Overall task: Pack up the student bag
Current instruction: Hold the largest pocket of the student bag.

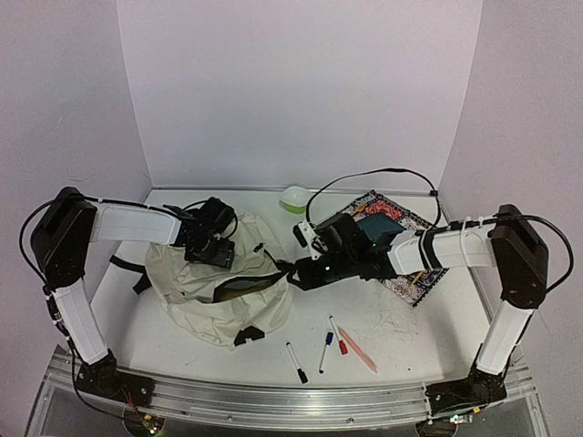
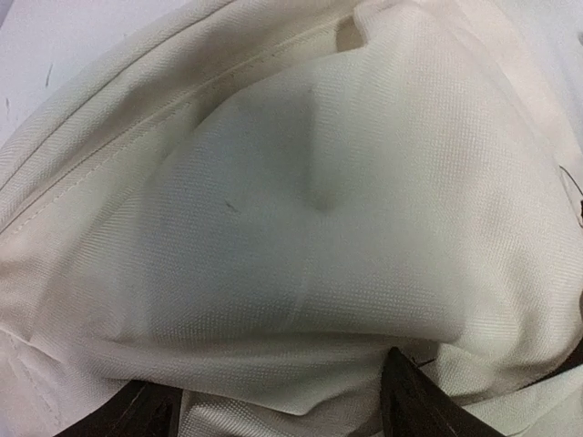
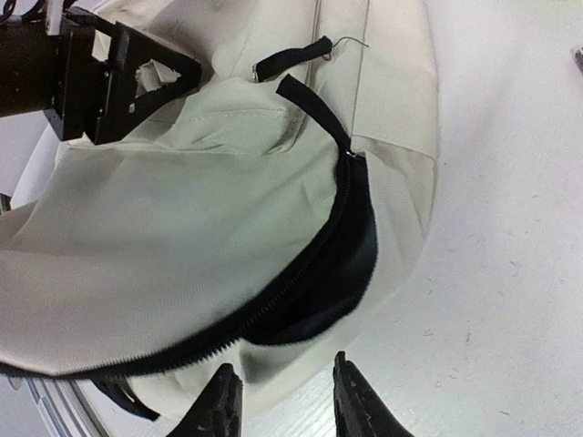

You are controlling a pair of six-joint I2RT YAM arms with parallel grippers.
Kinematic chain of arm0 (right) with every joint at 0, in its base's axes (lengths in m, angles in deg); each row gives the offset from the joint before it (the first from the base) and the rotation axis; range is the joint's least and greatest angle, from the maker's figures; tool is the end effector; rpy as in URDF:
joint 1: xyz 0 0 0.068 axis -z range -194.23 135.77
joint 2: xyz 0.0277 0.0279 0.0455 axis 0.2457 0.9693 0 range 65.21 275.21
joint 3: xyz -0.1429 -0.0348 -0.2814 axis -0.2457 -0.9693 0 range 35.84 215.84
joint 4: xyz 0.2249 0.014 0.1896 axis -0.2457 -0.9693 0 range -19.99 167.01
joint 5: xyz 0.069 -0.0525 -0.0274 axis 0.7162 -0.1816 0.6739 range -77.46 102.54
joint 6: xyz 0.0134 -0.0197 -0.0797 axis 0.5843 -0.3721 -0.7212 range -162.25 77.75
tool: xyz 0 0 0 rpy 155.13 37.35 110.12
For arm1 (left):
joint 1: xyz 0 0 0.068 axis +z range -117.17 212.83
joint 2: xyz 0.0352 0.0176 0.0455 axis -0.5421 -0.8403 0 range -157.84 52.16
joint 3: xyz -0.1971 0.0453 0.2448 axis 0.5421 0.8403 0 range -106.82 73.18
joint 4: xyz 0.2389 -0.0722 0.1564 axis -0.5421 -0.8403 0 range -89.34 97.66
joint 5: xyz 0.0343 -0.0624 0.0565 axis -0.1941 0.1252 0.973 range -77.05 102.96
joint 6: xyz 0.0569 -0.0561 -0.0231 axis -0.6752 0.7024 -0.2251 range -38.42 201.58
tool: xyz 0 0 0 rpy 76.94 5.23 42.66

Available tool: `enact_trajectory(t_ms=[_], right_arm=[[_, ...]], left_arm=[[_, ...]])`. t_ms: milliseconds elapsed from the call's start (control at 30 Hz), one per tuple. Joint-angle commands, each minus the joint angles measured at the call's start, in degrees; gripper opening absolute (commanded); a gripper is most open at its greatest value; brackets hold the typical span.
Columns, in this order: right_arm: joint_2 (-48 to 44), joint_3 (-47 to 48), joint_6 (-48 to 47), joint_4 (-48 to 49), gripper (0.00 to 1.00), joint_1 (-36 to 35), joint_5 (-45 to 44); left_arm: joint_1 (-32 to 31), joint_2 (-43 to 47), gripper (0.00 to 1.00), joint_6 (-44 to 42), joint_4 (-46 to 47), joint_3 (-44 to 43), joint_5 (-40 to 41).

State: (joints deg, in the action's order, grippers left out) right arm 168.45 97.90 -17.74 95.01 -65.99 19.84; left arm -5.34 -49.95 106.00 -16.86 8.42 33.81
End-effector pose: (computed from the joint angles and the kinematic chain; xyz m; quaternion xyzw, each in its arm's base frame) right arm 0.2871 0.3791 0.2185 -0.2303 0.8013 0.3812 0.3994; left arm 0.3391 -0.2335 0.1692 0.0706 0.9524 0.0259 0.2954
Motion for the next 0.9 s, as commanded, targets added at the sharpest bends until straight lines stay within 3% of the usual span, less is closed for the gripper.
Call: enact_trajectory(t_ms=[0, 167, 467, 733, 867], right_arm=[[-3.8, 0.3, -3.1, -1.2, 0.42, 2.7, -0.1], [-5.8, -0.3, -4.7, -1.2, 0.53, 4.8, 0.8], [-2.7, 3.8, -5.8, -1.2, 0.54, 9.0, 3.7], [2.4, 9.2, -6.0, -1.3, 0.54, 9.0, 6.5], [4.6, 11.4, -6.5, -1.4, 0.54, 9.0, 7.4]], left_arm=[[0.8, -0.1, 0.75, -5.3, 0.7, -6.2, 5.5], [-3.8, 5.7, 0.75, -9.0, 1.2, -6.1, 2.8], [-11.6, 12.4, 0.69, -7.0, 1.3, -2.4, -8.9], [-16.7, 12.1, 0.45, -4.2, 3.0, 5.1, -11.9], [-18.8, 12.6, 0.37, -2.7, 6.2, 9.9, -12.0]])
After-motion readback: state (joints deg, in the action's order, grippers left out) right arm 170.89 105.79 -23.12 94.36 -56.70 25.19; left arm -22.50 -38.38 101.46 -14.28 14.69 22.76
